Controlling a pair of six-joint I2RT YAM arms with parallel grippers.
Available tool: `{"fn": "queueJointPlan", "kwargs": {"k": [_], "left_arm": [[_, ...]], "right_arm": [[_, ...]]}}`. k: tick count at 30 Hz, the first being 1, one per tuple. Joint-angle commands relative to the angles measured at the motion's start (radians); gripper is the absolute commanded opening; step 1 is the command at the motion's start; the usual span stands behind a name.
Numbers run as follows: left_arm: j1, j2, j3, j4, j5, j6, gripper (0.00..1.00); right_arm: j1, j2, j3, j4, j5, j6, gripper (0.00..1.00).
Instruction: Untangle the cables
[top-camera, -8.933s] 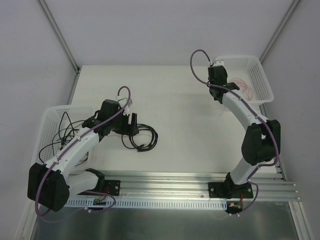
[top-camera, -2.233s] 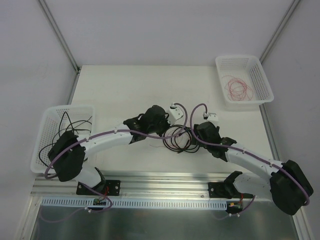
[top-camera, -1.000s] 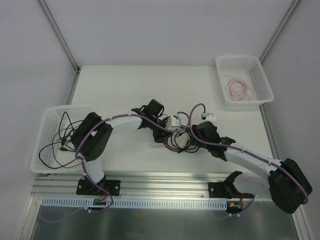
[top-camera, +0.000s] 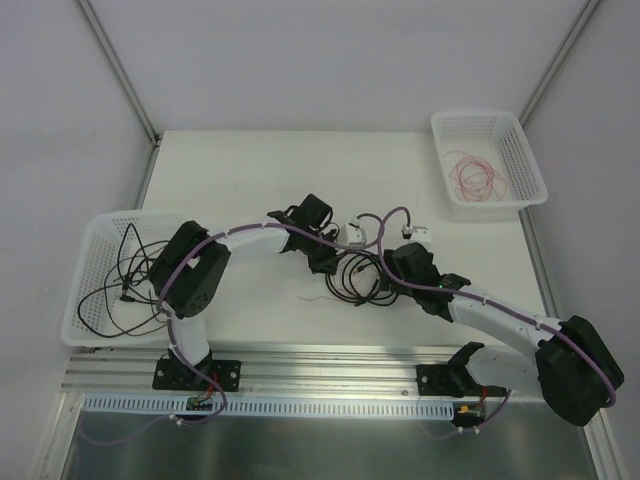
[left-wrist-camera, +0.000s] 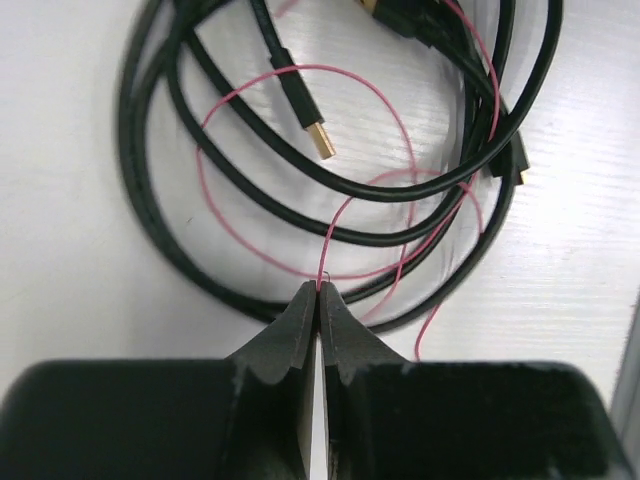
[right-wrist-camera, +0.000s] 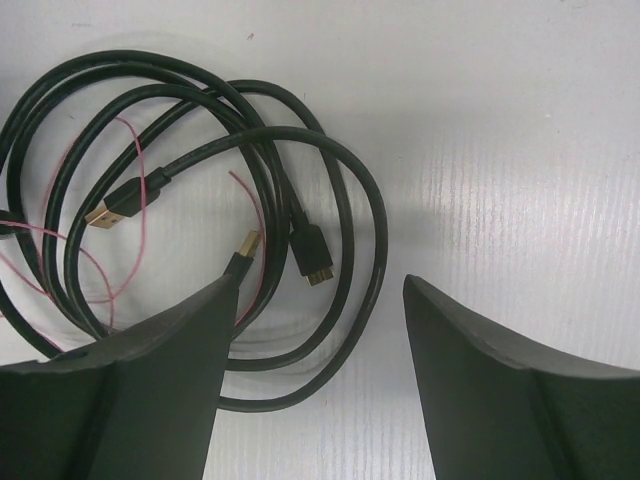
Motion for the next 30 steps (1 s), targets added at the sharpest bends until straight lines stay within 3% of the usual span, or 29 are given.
{"fn": "queueJointPlan", "kwargs": {"k": [1,7,16,23,30], "left_arm": [[-0.007,-0.191,0.019,-0.038,-0.084,-0.098,0.0],[-0.007,-0.476,0.088,-0.131,-0.228,-0.228,0.0],[-0.007,-0.71,0.315,-0.217,-0.36,-0.385,0.0],[-0.007,-0.719,0.489,-0.295,-0.434,-0.408,0.0],[-0.007,-0.718,0.551,-0.342,-0.498,-0.414,0.0]], "right_arm": [[-0.006,-0.022,0.02,0.026,0.012,0.007,0.7],[-0.006,-0.073,0.009,0.006,0.018,0.024,0.7],[-0.003,-0.179,0.028,-0.088,0.006,0.042,0.7],[0.009,-0.192,0.064,-0.135,-0.054,0.032,0.7],[0.107,-0.22,0.109,-0.161,-0.059,-0.01,0.69]]}}
